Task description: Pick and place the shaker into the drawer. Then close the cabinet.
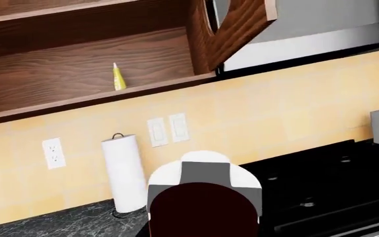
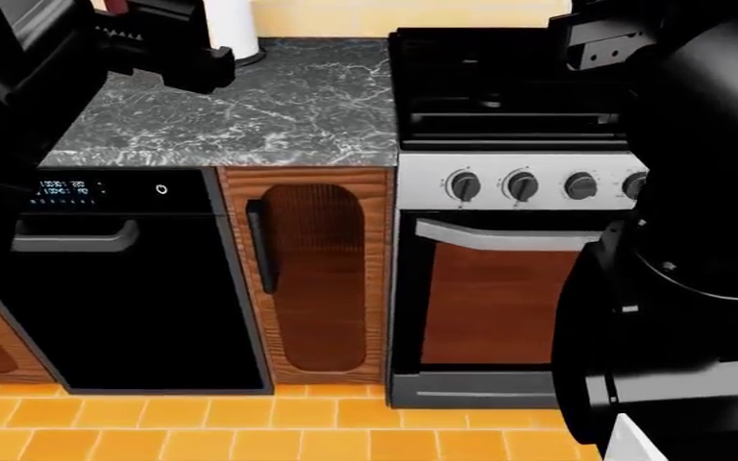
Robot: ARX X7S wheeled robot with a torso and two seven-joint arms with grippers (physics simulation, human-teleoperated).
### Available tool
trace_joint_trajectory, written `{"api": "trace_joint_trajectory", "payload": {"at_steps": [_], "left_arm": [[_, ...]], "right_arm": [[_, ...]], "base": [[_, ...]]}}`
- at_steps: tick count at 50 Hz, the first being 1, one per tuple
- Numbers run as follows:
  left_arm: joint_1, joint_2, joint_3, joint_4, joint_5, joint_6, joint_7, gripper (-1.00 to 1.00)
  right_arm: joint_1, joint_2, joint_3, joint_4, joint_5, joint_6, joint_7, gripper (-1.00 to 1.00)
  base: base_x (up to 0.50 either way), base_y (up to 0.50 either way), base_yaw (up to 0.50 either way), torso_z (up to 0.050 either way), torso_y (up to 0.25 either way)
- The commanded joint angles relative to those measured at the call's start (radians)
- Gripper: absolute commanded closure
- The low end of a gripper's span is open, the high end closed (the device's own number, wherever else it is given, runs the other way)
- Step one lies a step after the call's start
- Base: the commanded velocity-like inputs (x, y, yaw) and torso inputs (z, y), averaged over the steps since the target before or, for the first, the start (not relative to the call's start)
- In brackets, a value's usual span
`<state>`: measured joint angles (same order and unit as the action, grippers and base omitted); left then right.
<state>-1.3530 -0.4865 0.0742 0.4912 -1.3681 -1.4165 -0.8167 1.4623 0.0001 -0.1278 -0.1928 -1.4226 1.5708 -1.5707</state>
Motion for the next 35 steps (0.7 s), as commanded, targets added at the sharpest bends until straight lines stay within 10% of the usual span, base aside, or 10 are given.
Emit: {"api": "trace_joint_trajectory", "payload": {"at_steps": [1,35], "left_arm": [[-0.004,0.004,0.018,-0.005,-0.008,0.018,-0.013,1.00],[0.005,-0.009,0.042,-0.009,-0.024,0.064,-0.019,1.00]], "right_arm": [[0.002,0.000,0.002,-0.003,-0.003,0.000,0.000,1.00],[-0.012,0.000,0.008,-0.009,0.003,0.000,0.000,1.00]], "base": [[-0.02,-0.50,0.00,0.010,0.000],[-0.02,-0.50,0.00,0.000,0.001]]}}
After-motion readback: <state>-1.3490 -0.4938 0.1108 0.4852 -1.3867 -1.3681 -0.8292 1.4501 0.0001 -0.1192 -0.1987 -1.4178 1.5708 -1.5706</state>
